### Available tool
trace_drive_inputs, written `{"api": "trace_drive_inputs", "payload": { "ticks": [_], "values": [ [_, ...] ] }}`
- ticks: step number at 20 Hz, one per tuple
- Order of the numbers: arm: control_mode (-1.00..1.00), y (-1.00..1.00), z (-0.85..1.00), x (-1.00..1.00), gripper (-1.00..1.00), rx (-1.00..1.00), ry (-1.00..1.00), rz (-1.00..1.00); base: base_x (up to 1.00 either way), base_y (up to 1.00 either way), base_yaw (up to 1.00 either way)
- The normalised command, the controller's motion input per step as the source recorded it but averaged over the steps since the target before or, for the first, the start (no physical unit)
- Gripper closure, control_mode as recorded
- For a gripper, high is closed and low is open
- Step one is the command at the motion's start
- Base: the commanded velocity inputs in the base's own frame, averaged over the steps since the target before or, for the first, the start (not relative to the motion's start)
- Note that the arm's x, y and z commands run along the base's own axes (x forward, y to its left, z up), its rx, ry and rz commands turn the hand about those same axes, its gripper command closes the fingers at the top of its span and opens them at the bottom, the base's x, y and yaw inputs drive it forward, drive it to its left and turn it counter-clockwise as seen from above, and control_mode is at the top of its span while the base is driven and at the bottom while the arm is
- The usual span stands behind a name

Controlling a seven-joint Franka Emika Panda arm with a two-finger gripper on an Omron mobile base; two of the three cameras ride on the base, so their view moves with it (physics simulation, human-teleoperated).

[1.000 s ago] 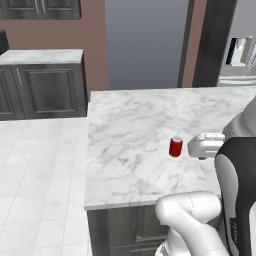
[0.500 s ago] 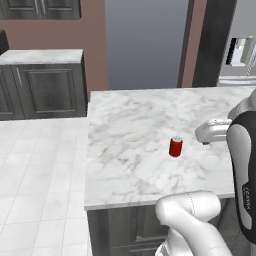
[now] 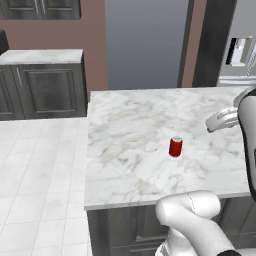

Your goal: Pick the juice, can from the counter and place them in the open cabinet.

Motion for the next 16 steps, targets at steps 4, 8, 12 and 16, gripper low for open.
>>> {"api": "trace_drive_inputs", "payload": {
  "ticks": [4,8,12,16],
  "values": [
    [-1.0,-0.39,-0.09,0.66,-1.0,0.0,-0.03,0.19,0.0,0.0,0.0],
    [-1.0,-0.16,-0.2,0.66,-1.0,0.0,0.0,0.06,0.0,0.0,0.0],
    [-1.0,-0.03,-0.4,0.5,-1.0,0.0,0.0,0.0,0.0,0.0,0.0],
    [-1.0,0.0,-0.63,0.3,-1.0,0.0,-0.06,0.0,0.0,0.0,0.0]
  ]
}}
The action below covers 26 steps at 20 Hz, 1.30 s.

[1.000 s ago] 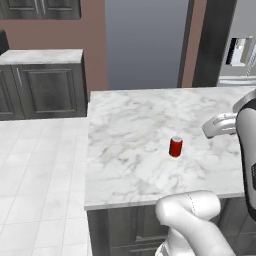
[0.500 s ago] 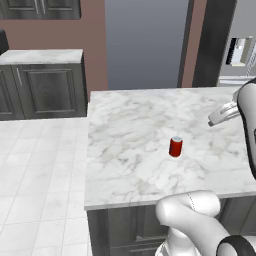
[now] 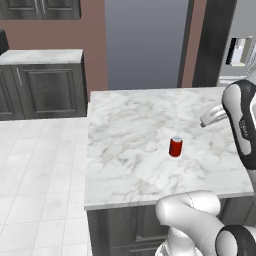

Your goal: Pick the juice, can from the counter and place them in the open cabinet.

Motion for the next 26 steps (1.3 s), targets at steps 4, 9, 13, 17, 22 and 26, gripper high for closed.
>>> {"api": "trace_drive_inputs", "payload": {
  "ticks": [4,9,13,17,22,26],
  "values": [
    [-1.0,-0.01,-0.67,0.21,-1.0,0.0,-0.16,0.0,0.0,0.0,0.0],
    [-1.0,0.0,-0.5,0.34,-1.0,0.0,-0.17,0.02,0.0,0.0,0.0],
    [-1.0,0.0,-0.16,0.28,-1.0,0.01,-0.11,0.08,0.0,0.0,0.0],
    [-1.0,-0.04,0.0,0.4,-1.0,0.04,-0.05,0.24,0.0,0.0,0.0],
    [-1.0,-0.21,0.02,0.18,-1.0,0.01,0.0,0.39,0.0,0.0,0.0],
    [-1.0,-0.25,0.02,0.0,-1.0,0.0,0.0,0.4,0.0,0.0,0.0]
  ]
}}
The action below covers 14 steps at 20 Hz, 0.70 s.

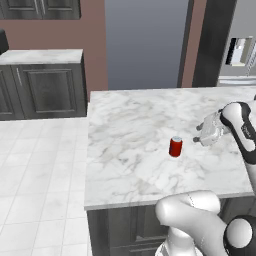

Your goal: Pick the juice, can from the counter and place them in the open cabinet.

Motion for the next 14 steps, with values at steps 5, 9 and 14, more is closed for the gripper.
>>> {"api": "trace_drive_inputs", "payload": {
  "ticks": [5,9,14],
  "values": [
    [-1.0,-0.19,0.0,0.1,-1.0,0.0,-0.02,0.3,0.0,0.0,0.0],
    [-1.0,0.0,-0.06,0.27,-1.0,0.0,-0.05,0.06,0.0,0.0,0.0],
    [-1.0,-0.06,-0.26,0.37,-1.0,0.0,-0.03,0.0,0.0,0.0,0.0]
  ]
}}
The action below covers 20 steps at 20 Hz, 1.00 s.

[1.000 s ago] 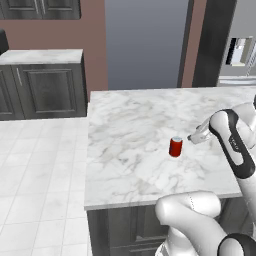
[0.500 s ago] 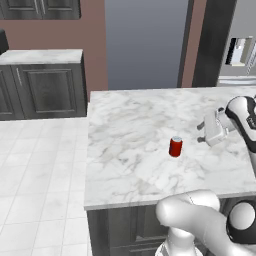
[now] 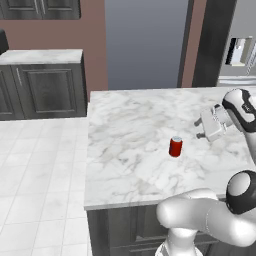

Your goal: Pick the juice, can from the counter and place them in the open cabinet.

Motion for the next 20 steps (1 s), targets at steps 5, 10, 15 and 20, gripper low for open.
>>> {"api": "trace_drive_inputs", "payload": {
  "ticks": [5,10,15,20],
  "values": [
    [-1.0,-0.19,-0.39,0.35,-1.0,0.0,-0.01,0.0,0.0,0.0,0.0],
    [-1.0,-0.22,-0.5,0.17,-1.0,0.0,0.0,0.0,0.0,0.0,0.0],
    [-1.0,-0.18,-0.44,0.06,-1.0,0.0,0.0,0.0,0.0,0.0,0.0],
    [-1.0,-0.05,-0.41,0.11,-1.0,0.0,0.0,0.0,0.0,0.0,0.0]
  ]
}}
